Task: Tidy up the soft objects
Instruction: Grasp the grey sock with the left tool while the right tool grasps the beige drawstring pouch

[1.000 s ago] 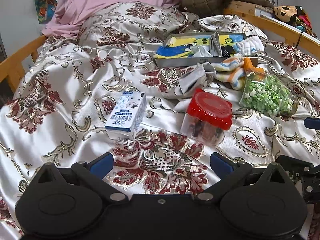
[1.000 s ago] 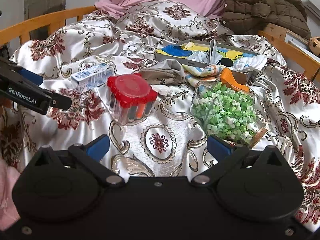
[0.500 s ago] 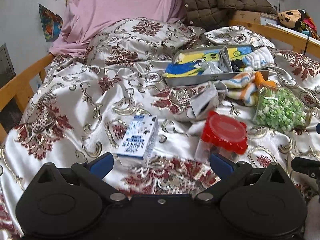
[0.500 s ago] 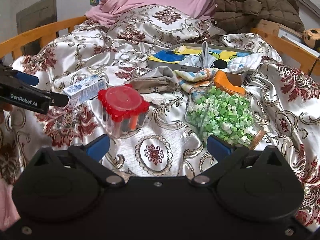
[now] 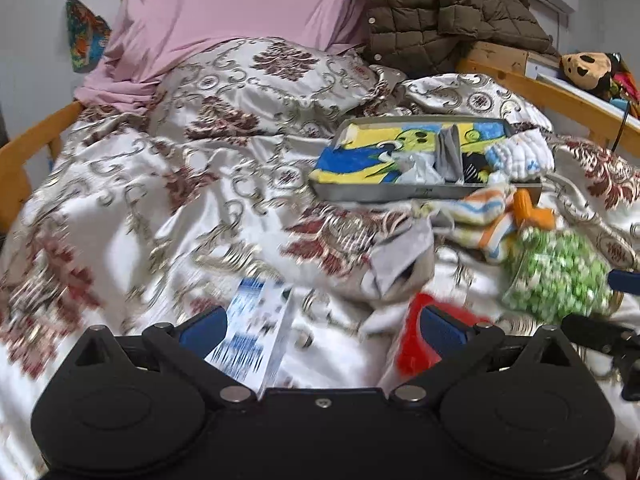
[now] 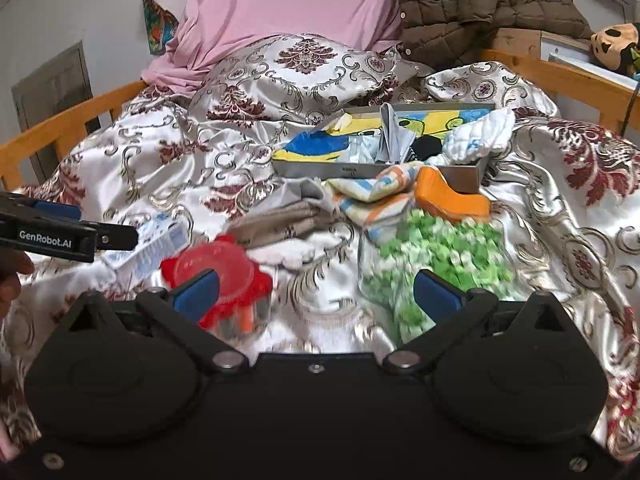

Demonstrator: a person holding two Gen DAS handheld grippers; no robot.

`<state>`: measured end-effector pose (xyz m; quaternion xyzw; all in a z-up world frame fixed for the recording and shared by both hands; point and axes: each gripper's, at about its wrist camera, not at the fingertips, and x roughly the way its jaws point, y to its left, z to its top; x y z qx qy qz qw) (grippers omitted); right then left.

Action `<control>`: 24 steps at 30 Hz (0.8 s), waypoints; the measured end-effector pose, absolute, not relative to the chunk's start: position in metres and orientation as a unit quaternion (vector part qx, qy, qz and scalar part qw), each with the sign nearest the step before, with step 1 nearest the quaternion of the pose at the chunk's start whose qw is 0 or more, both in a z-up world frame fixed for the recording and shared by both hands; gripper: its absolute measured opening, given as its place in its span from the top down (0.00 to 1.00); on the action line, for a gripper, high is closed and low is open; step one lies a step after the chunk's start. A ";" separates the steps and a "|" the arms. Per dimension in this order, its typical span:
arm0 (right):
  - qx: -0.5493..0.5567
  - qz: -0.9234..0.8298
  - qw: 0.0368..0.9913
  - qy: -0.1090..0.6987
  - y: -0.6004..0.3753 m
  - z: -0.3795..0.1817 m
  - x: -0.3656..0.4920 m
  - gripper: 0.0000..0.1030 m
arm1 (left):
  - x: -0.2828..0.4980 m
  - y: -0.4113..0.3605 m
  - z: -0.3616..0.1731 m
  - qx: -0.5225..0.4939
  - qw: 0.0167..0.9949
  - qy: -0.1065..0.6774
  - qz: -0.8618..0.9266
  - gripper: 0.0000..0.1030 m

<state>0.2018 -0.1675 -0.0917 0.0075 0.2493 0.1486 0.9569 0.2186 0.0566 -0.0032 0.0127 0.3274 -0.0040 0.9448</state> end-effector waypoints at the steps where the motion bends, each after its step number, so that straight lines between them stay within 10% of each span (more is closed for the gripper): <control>1: 0.009 0.152 0.957 0.246 -0.167 -0.093 0.209 0.01 | 0.228 0.056 -0.002 0.012 0.944 0.328 -0.011 0.01; 24: 0.018 0.245 0.924 0.293 -0.109 -0.119 0.334 0.07 | 0.419 0.007 -0.022 0.082 0.869 0.450 -0.189 0.10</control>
